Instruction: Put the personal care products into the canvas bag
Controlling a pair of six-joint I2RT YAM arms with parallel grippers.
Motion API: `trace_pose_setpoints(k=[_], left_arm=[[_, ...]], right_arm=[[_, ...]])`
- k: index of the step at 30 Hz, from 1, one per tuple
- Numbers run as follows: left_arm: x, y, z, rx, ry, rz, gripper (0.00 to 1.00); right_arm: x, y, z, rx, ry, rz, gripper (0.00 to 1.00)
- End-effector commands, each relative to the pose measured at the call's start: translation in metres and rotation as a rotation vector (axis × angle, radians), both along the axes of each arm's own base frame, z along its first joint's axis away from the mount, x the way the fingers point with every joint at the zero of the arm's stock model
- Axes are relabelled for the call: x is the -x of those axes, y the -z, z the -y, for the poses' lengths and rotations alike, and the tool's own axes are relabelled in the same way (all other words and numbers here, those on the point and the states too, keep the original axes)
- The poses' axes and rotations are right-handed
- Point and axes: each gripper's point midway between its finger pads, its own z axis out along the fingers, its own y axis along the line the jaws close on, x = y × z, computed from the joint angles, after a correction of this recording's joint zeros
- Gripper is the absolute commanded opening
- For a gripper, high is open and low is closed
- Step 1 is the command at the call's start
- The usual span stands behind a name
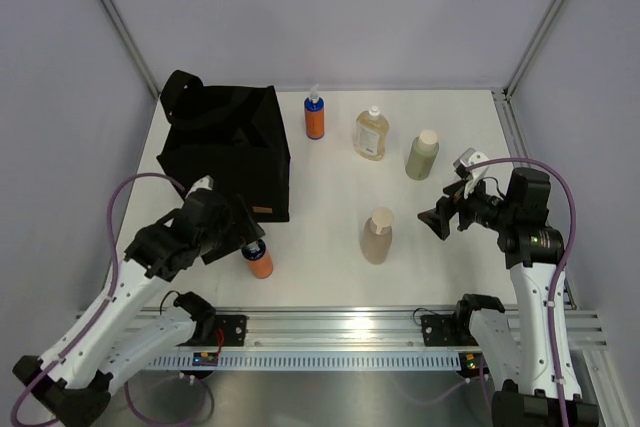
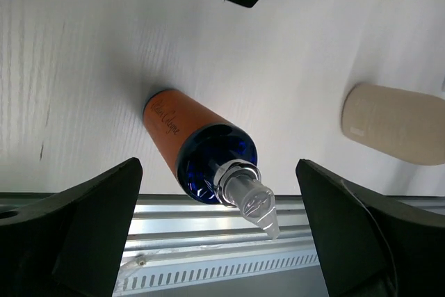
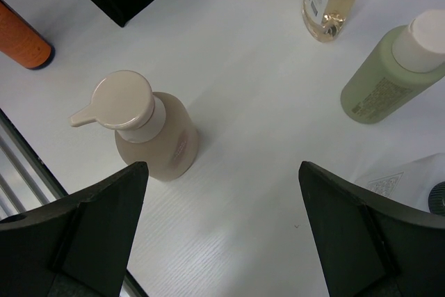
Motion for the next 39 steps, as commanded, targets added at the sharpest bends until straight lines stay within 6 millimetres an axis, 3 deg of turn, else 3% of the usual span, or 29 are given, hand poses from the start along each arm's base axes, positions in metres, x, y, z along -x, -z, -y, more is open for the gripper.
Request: trace_pose_setpoints(k=[1, 5, 12, 29, 31, 32, 34, 38, 39], left_arm=[[-0.007, 0.009, -0.003, -0.066, -0.091, -0.007, 0.99], [-0.006, 0.029, -0.007, -0.231, -0.108, -0.065, 0.99], [-0.012, 0.045, 0.001, -0.279, -0.093, -0.061, 0.94], [-0.012, 0.06, 0.018, -0.322, -0.01, -0.075, 0.85], [-0.011, 0.063, 0.018, -0.324, -0.008, -0.078, 0.79], [-0.01, 0.063, 0.018, -0.326, -0.004, -0.078, 0.71], [-0.008, 0.065, 0.018, -0.324, 0.002, -0.081, 0.68], [-0.006, 0.064, 0.019, -0.319, 0.029, -0.07, 0.36], [-0.005, 0.061, 0.018, -0.32, 0.031, -0.067, 0.24]], right_arm=[[0.003, -0.002, -0.001, 0.007, -0.017, 0.027, 0.99], [0.003, -0.001, -0.001, 0.007, -0.017, 0.021, 0.99], [0.004, -0.002, -0.001, 0.009, -0.017, 0.025, 1.0], [0.001, 0.002, 0.001, 0.014, -0.006, 0.013, 0.99], [0.001, 0.002, 0.001, 0.014, -0.006, 0.012, 0.99], [0.001, 0.002, 0.001, 0.014, -0.006, 0.012, 1.0], [0.001, 0.002, 0.001, 0.014, -0.006, 0.01, 1.0], [0.0, 0.002, 0.001, 0.015, -0.003, 0.011, 0.99], [0.0, 0.003, 0.001, 0.014, -0.003, 0.009, 1.0]])
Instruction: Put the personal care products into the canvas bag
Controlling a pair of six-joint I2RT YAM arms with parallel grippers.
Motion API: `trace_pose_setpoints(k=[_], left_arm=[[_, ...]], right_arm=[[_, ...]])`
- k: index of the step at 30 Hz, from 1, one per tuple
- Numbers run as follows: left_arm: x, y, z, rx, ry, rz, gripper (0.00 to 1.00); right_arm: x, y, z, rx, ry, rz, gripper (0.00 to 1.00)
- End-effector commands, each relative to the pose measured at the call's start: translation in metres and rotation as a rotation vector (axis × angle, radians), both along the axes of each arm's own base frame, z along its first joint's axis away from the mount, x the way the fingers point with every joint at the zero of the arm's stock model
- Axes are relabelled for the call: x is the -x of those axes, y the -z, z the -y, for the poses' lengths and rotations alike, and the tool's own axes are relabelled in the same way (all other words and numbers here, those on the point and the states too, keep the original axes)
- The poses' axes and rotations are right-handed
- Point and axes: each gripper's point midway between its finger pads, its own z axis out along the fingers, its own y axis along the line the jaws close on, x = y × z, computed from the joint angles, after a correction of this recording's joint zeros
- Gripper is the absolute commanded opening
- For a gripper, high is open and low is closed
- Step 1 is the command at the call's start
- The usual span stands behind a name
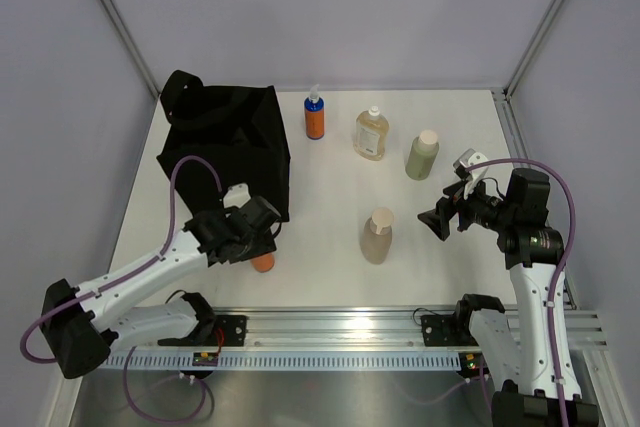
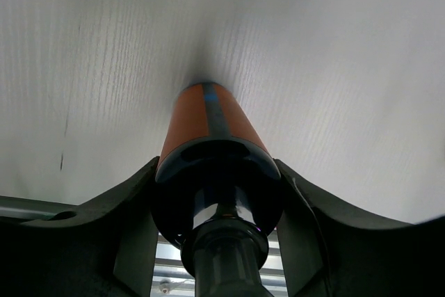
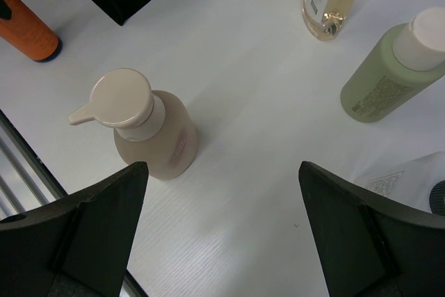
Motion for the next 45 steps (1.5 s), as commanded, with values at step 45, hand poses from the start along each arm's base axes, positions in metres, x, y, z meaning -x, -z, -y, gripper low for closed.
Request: trace_pose_setpoints(k=[45], left_arm=[[-0.18, -0.378, -0.058, -0.025, 0.14, 0.803, 0.0]], right_arm=[[-0.003, 0.007, 0.003, 0.015, 0.004, -0.013, 0.99]])
